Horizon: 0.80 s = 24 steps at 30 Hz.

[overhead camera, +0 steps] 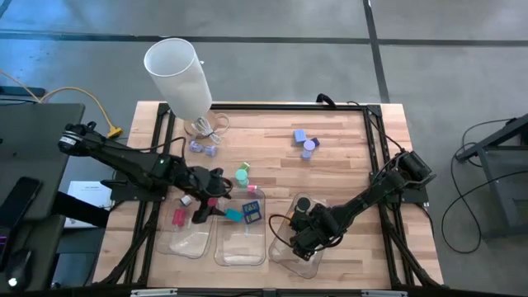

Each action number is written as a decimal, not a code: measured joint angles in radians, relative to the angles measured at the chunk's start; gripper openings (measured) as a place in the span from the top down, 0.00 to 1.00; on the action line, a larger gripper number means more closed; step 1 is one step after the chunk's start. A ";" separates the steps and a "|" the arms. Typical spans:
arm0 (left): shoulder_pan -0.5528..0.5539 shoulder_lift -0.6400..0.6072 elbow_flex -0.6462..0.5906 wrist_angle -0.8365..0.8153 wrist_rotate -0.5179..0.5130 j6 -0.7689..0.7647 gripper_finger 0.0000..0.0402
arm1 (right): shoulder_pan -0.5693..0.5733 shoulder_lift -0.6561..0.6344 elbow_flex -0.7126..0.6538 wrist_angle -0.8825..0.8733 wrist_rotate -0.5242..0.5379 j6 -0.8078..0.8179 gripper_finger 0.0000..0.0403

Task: Pick & Place Office items
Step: Put the red hourglass into the right bin, then put the green adapter into the left bin

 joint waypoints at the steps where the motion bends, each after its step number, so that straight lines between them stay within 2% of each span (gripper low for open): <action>1: -0.002 0.000 0.000 0.000 0.000 0.000 0.31 | 0.000 0.000 0.000 0.000 0.000 0.000 0.52; 11: -0.003 0.000 0.000 0.000 0.000 -0.024 0.31 | 0.000 0.000 0.000 -0.001 -0.087 -0.016 0.38; 19: -0.003 0.000 0.000 0.000 0.000 -0.042 0.31 | 0.000 0.000 0.000 -0.035 -0.138 0.024 0.38; 24: -0.003 0.000 0.000 0.000 0.001 -0.059 0.31 | 0.000 -0.008 0.001 -0.090 -0.250 0.065 0.38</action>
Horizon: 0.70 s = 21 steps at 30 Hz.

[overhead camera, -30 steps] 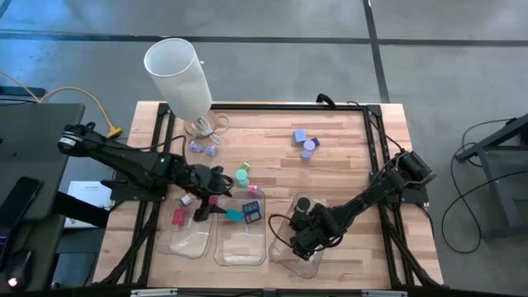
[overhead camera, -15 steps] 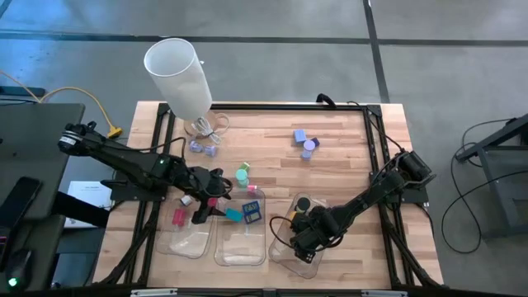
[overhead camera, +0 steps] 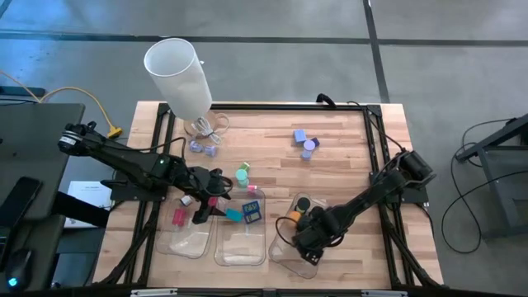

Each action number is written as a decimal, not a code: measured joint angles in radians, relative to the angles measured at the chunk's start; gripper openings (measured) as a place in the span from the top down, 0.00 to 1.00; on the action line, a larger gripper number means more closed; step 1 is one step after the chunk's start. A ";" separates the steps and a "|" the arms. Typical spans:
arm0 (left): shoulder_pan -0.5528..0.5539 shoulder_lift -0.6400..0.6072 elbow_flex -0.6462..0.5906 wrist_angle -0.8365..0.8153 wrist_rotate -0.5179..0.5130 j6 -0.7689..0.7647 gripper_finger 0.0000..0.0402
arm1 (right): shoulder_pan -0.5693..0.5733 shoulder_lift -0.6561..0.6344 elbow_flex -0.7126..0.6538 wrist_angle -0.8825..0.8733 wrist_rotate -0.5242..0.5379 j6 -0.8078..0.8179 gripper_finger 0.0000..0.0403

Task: Pick & Place Office items
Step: Put the green adapter into the left bin

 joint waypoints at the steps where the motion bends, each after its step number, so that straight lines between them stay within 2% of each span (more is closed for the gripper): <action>1: 0.000 0.000 0.000 0.000 0.000 -0.010 0.31 | 0.000 -0.005 0.000 -0.006 -0.012 0.007 0.38; 8: 0.000 0.000 0.000 0.000 0.003 -0.024 0.31 | 0.011 -0.085 0.001 -0.027 0.016 0.049 0.38; 12: 0.017 -0.019 0.003 -0.004 0.059 -0.015 0.31 | 0.021 -0.147 0.001 -0.033 0.098 0.047 0.38; 15: 0.044 -0.053 0.024 -0.035 0.124 -0.012 0.31 | 0.045 -0.193 0.001 -0.044 0.274 -0.001 0.38; 21: 0.139 -0.125 0.106 -0.046 0.133 0.131 0.31 | 0.094 -0.242 0.001 -0.067 0.771 -0.067 0.38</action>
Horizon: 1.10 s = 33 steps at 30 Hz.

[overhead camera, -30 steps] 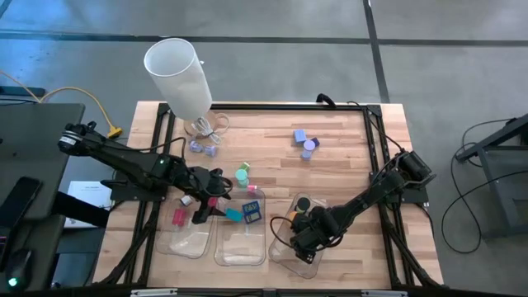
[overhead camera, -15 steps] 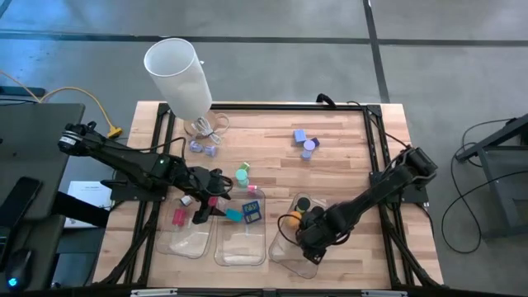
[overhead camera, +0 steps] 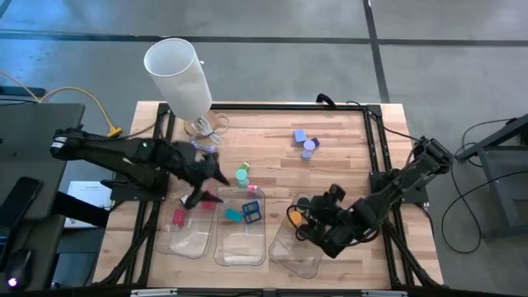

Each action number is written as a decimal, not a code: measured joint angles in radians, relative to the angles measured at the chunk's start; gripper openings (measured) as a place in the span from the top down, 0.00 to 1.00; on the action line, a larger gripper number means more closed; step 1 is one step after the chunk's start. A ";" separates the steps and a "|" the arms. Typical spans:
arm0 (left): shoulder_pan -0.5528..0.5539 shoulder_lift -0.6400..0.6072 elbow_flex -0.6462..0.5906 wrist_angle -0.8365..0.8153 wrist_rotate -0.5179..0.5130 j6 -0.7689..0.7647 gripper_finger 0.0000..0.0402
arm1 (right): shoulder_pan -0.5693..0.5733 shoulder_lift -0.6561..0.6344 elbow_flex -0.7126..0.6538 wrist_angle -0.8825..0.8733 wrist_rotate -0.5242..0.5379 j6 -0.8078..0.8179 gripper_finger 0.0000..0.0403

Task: Pick & Place Office items
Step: Put the green adapter into the left bin

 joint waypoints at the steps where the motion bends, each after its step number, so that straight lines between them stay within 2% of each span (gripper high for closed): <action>1: 0.023 -0.005 0.018 -0.011 0.000 0.006 0.31 | 0.007 -0.004 0.000 -0.001 0.083 0.000 0.38; 3: 0.076 -0.011 0.066 -0.040 0.000 0.008 0.31 | 0.019 -0.004 0.000 0.001 0.210 -0.020 0.38; 6: 0.154 -0.012 0.133 -0.134 -0.001 0.008 0.31 | 0.021 -0.004 0.000 0.008 0.342 -0.091 0.38; 14: 0.364 0.001 0.184 -0.379 -0.003 0.099 0.31 | 0.022 -0.004 0.000 0.030 0.552 -0.201 0.38; 17: 0.430 0.018 0.183 -0.464 -0.002 0.172 0.31 | 0.019 -0.004 0.000 0.029 0.592 -0.237 0.38; 21: 0.479 0.064 0.183 -0.470 -0.003 0.198 0.31 | 0.007 -0.004 0.000 0.027 0.634 -0.261 0.38; 25: 0.487 0.132 0.183 -0.463 -0.002 0.218 0.31 | -0.010 -0.004 0.000 0.008 0.669 -0.264 0.38; 33: 0.487 0.252 0.183 -0.476 -0.005 0.297 0.31 | -0.058 -0.003 0.000 -0.070 0.654 -0.256 0.38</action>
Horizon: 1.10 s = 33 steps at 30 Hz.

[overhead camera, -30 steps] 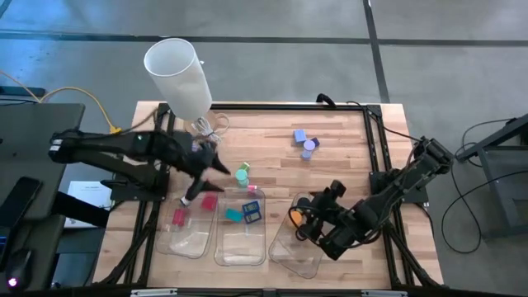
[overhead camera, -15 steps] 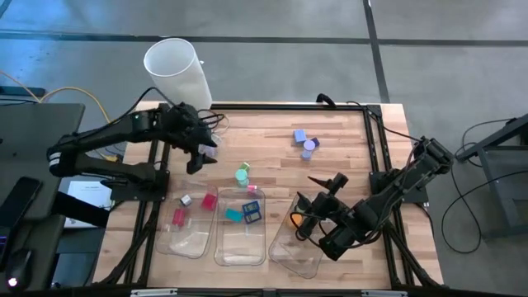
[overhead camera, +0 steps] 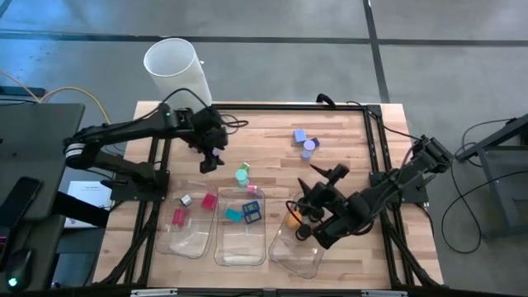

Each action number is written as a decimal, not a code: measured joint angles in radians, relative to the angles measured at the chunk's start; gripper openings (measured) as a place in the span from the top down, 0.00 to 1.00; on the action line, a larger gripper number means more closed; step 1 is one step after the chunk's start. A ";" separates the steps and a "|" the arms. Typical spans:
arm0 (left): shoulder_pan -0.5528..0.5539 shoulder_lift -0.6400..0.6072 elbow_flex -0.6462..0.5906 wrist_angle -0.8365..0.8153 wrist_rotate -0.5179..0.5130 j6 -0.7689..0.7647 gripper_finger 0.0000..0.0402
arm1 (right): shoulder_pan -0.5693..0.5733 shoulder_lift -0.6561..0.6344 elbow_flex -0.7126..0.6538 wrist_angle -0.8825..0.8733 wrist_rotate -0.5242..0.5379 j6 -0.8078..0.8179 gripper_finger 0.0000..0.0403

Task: Pick & Place Office items
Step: Put the green adapter into the left bin

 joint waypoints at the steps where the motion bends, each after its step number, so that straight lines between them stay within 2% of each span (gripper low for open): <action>1: 0.000 0.012 0.000 0.000 0.000 0.009 0.31 | -0.007 0.000 0.000 -0.007 0.000 0.000 0.38; 6: -0.001 0.068 0.000 0.027 0.000 0.019 0.31 | -0.038 0.000 0.000 -0.043 -0.001 0.001 0.38; 12: 0.008 0.139 0.000 0.138 -0.022 0.057 0.31 | -0.064 0.000 0.000 -0.056 -0.022 0.003 0.38; 16: 0.038 0.194 0.000 0.203 -0.112 -0.085 0.31 | -0.073 0.000 0.000 -0.056 -0.025 0.003 0.38; 22: 0.063 0.283 -0.001 0.204 -0.123 -0.329 0.31 | -0.073 0.000 0.000 -0.055 -0.025 0.003 0.38; 27: 0.054 0.351 -0.001 0.225 -0.123 -0.455 0.31 | -0.073 0.000 0.000 -0.055 -0.025 0.006 0.38; 33: 0.026 0.396 -0.001 0.281 -0.124 -0.501 0.31 | -0.073 0.000 0.000 -0.055 -0.028 0.006 0.38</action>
